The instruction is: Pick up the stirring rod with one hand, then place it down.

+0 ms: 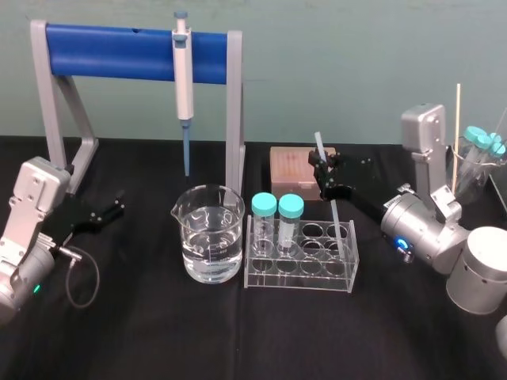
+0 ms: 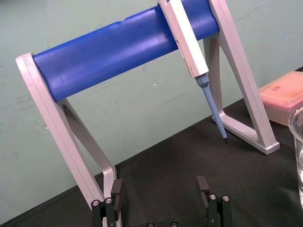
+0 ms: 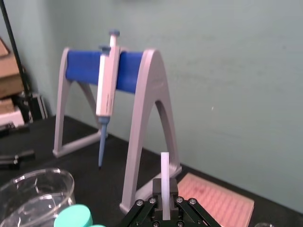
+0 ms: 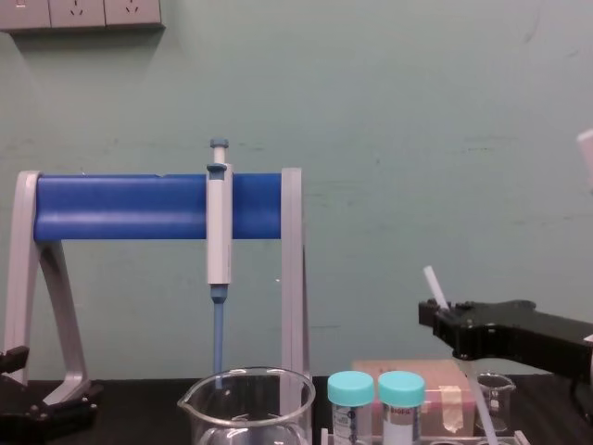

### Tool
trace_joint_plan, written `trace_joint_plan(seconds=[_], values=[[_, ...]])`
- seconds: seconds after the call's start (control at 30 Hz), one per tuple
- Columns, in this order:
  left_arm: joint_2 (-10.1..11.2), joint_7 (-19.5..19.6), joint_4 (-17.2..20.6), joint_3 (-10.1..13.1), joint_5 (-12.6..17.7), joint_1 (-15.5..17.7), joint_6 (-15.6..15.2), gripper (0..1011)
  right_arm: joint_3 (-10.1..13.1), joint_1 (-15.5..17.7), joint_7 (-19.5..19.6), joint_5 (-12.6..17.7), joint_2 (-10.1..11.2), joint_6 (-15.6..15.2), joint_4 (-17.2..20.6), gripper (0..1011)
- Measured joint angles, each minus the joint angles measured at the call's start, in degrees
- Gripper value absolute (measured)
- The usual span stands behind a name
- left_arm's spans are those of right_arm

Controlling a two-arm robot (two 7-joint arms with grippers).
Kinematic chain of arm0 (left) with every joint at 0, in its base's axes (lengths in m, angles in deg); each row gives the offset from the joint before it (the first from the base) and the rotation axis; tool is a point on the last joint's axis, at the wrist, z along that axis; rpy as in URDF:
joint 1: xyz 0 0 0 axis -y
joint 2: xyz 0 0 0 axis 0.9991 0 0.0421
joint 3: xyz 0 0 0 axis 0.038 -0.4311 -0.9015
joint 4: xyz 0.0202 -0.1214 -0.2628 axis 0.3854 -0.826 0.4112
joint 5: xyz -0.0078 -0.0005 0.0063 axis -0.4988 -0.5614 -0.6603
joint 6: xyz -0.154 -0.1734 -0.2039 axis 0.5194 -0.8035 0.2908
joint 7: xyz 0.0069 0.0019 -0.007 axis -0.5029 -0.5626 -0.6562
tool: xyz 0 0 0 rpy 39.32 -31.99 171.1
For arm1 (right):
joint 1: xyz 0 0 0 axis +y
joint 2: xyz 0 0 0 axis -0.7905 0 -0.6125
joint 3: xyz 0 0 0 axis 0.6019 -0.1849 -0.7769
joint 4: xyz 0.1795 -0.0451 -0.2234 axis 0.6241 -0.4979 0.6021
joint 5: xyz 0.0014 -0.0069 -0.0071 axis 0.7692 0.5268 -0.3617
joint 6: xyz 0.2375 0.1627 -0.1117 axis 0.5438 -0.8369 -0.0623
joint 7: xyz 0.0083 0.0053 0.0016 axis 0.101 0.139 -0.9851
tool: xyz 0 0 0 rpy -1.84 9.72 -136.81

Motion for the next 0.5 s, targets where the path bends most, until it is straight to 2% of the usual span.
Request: trace_joint_plan(seconds=[0.2,0.5], values=[[0.00,0.00,0.00,0.00,0.00,0.00,0.00,1000,1.68,2.27,-0.25,0.24,-0.93,4.82,1.51,72],[0.00,0.00,0.00,0.00,0.00,0.00,0.00,1000,3.51,4.53,-0.78,0.16,-0.96,8.72,6.01,72]])
